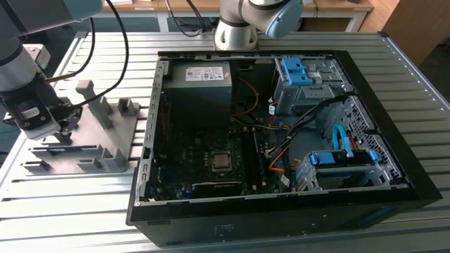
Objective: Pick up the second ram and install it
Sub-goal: 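Pick up the second ram and move it above second insertion slot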
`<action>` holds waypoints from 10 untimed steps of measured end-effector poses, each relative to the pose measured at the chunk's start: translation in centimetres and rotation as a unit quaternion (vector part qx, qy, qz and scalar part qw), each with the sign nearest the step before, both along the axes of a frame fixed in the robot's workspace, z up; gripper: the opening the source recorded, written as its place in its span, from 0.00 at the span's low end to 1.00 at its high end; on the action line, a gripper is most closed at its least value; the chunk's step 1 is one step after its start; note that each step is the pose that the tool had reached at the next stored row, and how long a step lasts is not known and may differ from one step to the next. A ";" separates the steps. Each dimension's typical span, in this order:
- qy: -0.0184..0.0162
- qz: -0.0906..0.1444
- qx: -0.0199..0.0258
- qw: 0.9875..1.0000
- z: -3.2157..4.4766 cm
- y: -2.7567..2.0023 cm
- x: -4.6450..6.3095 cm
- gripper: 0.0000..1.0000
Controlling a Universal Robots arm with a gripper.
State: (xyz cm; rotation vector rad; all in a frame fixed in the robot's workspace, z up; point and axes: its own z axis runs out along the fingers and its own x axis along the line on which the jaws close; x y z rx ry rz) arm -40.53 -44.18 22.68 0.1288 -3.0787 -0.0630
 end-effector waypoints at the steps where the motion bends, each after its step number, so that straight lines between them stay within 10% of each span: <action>1: 0.000 0.008 0.000 1.000 0.00 0.00 0.0 0.10; 10: 0.000 0.091 0.000 0.996 -0.03 0.00 0.0 0.10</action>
